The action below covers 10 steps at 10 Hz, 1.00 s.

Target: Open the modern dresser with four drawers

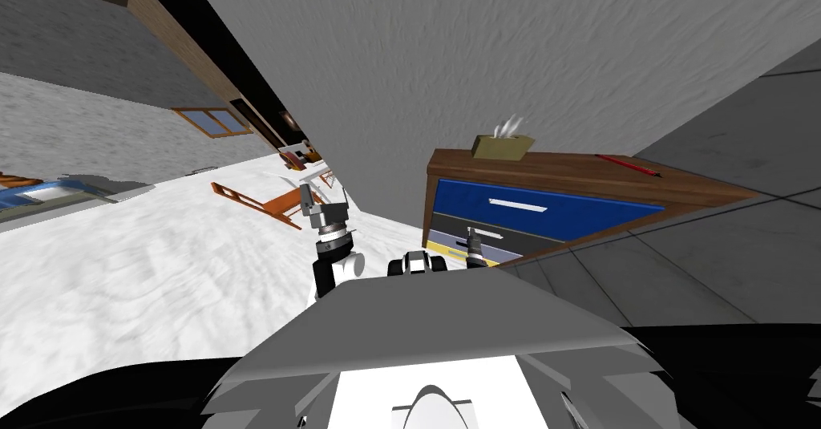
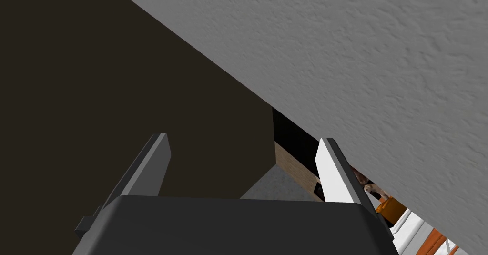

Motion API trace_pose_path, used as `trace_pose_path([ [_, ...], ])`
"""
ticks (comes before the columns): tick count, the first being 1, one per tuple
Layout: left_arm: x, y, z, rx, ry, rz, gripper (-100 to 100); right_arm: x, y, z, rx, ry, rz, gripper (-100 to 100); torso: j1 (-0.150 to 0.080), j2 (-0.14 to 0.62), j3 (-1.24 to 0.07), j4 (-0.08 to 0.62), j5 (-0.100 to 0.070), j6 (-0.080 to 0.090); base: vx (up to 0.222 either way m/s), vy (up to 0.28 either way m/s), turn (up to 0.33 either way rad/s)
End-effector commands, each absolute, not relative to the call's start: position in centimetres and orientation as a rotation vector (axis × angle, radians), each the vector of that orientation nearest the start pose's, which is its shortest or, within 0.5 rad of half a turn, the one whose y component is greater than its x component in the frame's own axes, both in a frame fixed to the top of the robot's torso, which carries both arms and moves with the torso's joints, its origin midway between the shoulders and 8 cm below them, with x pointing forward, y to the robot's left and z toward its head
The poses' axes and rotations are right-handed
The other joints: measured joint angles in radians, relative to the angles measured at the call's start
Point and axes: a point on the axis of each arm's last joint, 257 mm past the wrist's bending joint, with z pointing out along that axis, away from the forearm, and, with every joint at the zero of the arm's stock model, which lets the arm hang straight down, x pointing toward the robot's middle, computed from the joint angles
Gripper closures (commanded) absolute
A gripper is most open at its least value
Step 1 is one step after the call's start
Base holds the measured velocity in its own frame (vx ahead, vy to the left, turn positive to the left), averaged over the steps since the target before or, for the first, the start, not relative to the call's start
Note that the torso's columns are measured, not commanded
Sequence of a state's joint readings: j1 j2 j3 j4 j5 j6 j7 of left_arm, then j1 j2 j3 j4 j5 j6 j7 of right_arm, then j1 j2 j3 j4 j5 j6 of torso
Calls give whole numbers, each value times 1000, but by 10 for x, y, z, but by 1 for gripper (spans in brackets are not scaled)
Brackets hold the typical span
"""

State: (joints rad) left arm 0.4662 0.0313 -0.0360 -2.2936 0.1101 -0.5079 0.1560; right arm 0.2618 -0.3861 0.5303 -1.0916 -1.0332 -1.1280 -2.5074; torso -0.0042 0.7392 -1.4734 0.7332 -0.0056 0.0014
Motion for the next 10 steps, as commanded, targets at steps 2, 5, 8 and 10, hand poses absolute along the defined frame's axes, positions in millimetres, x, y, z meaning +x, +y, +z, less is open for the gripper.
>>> trace_pose_path([
  [2,342,273,42,-723,492,-1579,0,328,-366,-370,-1139,1313,-1659,100,0,-4,-3,1,1,0,-133,91,-36],
  [5,342,273,42,-723,492,-1579,0,327,-364,-368,-1139,1307,-1656,100,0,-8,-6,2,3,-2,-116,57,-26],
  [8,342,273,42,-723,492,-1579,0,343,-368,-354,-1134,1292,-1655,-100,1,-1,-1,1,1,-1,-167,70,-63],
  [10,342,273,42,-723,492,-1579,0,358,-373,-344,-1141,1286,-1647,-100,0,-10,-7,2,3,-2,-44,44,-63],
])
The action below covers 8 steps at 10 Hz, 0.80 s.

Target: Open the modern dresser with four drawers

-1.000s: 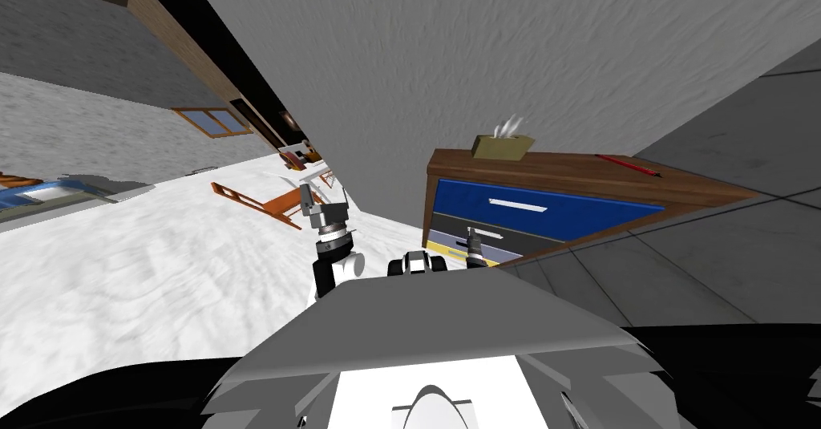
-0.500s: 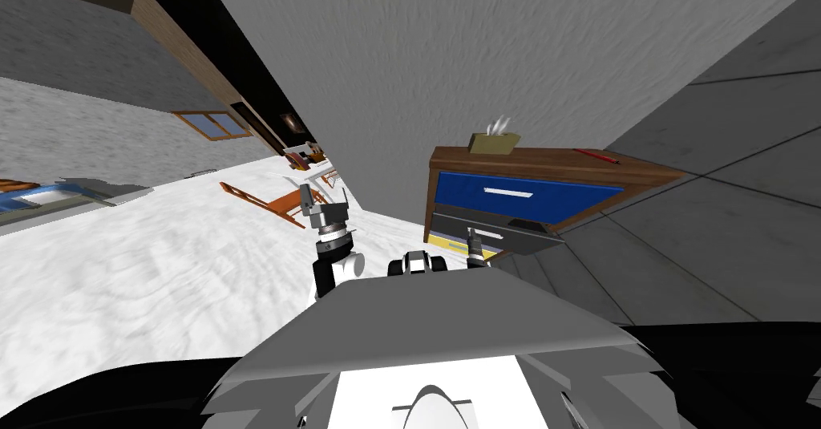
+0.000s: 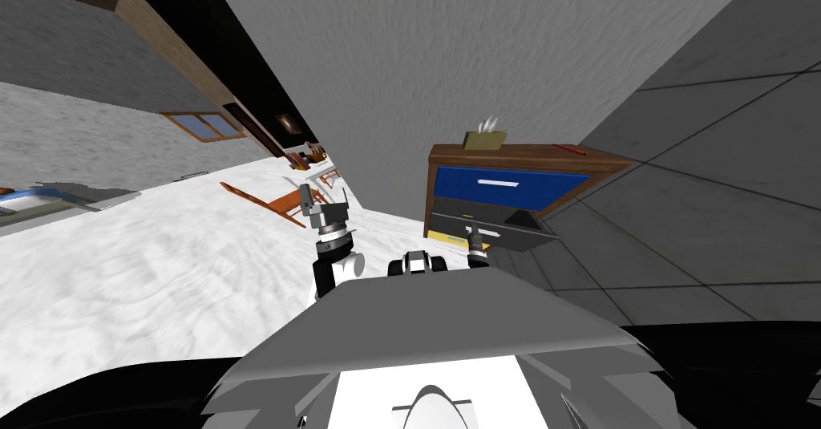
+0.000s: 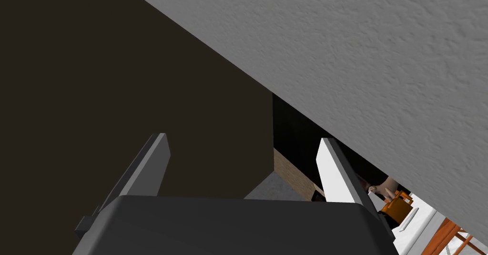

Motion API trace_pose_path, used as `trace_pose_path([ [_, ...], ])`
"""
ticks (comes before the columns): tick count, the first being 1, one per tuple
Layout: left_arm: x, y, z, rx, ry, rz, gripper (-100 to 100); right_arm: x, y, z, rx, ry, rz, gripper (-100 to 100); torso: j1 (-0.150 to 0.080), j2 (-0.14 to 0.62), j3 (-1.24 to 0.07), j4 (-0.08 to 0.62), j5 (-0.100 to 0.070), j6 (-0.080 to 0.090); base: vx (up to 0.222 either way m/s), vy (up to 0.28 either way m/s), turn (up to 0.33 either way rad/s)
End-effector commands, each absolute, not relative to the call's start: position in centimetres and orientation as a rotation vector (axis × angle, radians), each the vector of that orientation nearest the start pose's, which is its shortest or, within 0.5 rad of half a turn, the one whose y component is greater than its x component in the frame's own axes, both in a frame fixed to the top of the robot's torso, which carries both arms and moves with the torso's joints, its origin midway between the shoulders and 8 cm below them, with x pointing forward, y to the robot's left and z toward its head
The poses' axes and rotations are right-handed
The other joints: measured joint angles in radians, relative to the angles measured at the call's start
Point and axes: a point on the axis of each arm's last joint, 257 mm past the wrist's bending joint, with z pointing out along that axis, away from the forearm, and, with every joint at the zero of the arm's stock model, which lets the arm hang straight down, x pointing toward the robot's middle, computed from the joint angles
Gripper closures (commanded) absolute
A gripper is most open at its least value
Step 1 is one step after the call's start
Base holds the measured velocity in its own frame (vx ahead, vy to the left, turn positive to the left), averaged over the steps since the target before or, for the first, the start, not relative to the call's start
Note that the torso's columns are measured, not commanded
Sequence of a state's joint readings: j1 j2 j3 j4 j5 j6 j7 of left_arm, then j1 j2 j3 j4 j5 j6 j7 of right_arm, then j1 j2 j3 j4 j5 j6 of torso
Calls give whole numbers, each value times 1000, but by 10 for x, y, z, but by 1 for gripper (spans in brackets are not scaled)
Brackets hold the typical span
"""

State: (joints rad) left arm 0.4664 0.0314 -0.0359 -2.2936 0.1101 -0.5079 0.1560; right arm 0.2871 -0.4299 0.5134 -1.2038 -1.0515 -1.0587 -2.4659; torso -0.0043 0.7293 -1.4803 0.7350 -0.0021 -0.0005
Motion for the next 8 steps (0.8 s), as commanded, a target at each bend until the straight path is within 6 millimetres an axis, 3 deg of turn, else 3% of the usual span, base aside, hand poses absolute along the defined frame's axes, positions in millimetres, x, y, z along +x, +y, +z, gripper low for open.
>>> trace_pose_path([
  [1,342,273,42,-723,492,-1578,0,366,-375,-339,-1146,1282,-1641,-100,2,1,0,1,1,0,-25,38,-45],
  [6,342,273,42,-723,492,-1578,0,403,-380,-307,-1164,1245,-1618,-100,7,12,6,6,5,0,-49,38,-62],
  [7,342,273,42,-723,492,-1578,0,396,-380,-316,-1172,1263,-1615,-100,10,14,6,8,7,-1,-21,10,-14],
  [8,342,273,42,-723,492,-1579,0,396,-380,-317,-1180,1266,-1611,0,10,12,6,7,6,0,0,0,0],
])
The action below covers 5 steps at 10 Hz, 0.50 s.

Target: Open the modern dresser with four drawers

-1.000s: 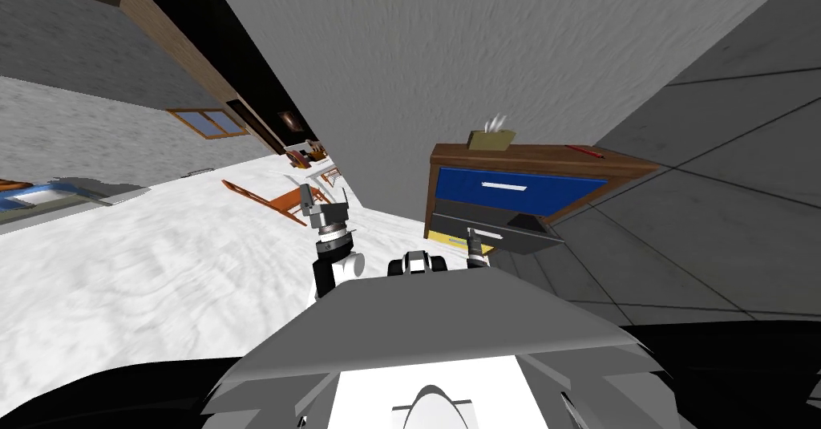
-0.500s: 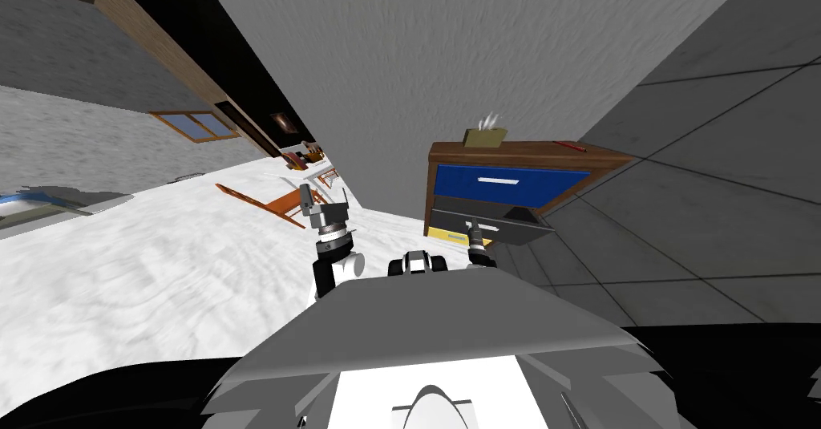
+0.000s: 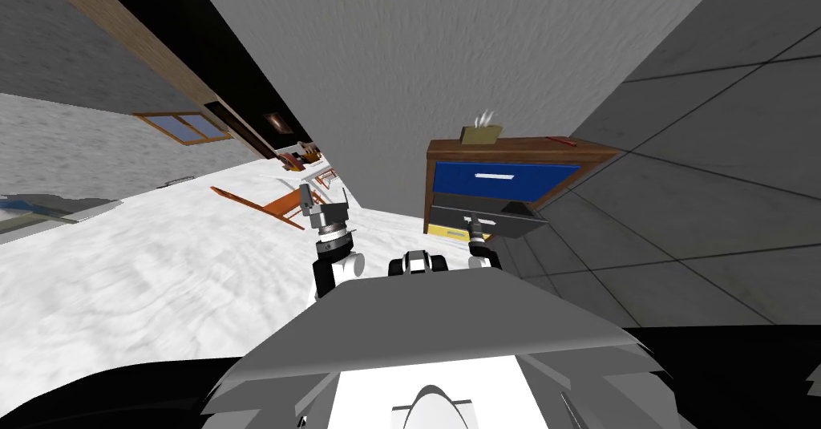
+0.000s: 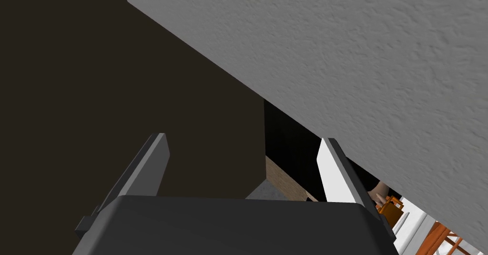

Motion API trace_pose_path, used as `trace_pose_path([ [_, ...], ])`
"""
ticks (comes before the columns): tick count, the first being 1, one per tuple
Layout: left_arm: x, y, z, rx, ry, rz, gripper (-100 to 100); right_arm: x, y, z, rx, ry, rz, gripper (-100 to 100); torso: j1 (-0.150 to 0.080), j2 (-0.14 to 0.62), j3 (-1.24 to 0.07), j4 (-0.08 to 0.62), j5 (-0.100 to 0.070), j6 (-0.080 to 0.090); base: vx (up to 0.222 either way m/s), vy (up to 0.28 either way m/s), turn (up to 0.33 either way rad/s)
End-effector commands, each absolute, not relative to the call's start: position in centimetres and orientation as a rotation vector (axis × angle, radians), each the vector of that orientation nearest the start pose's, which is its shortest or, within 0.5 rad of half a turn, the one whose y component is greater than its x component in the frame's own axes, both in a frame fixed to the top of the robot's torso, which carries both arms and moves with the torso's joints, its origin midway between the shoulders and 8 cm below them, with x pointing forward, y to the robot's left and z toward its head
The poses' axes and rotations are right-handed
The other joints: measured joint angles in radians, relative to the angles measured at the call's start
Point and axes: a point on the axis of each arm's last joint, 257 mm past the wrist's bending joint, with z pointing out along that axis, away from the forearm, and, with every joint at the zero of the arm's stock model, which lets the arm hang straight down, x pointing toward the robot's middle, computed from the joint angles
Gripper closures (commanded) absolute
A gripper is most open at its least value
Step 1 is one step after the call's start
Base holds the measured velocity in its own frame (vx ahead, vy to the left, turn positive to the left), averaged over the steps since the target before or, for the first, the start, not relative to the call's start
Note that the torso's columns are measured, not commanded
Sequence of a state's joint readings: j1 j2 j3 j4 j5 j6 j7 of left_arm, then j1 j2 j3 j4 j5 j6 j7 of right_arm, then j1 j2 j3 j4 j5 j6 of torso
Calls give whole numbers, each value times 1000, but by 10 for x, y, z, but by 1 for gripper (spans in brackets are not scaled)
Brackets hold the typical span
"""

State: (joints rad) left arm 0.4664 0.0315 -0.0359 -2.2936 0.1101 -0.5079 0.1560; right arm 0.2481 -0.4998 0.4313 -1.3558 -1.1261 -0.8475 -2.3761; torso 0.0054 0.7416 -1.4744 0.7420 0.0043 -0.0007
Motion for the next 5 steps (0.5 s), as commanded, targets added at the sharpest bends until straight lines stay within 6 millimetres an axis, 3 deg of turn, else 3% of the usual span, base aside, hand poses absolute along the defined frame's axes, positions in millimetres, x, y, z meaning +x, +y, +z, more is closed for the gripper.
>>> trace_pose_path([
  [1,342,273,42,-723,492,-1578,0,395,-380,-320,-1185,1270,-1608,0,-2,-1,-1,-1,-1,0,0,0,0],
  [5,342,273,42,-723,492,-1578,0,393,-380,-323,-1193,1277,-1602,0,-4,-3,-1,-3,-3,1,0,0,0],
])
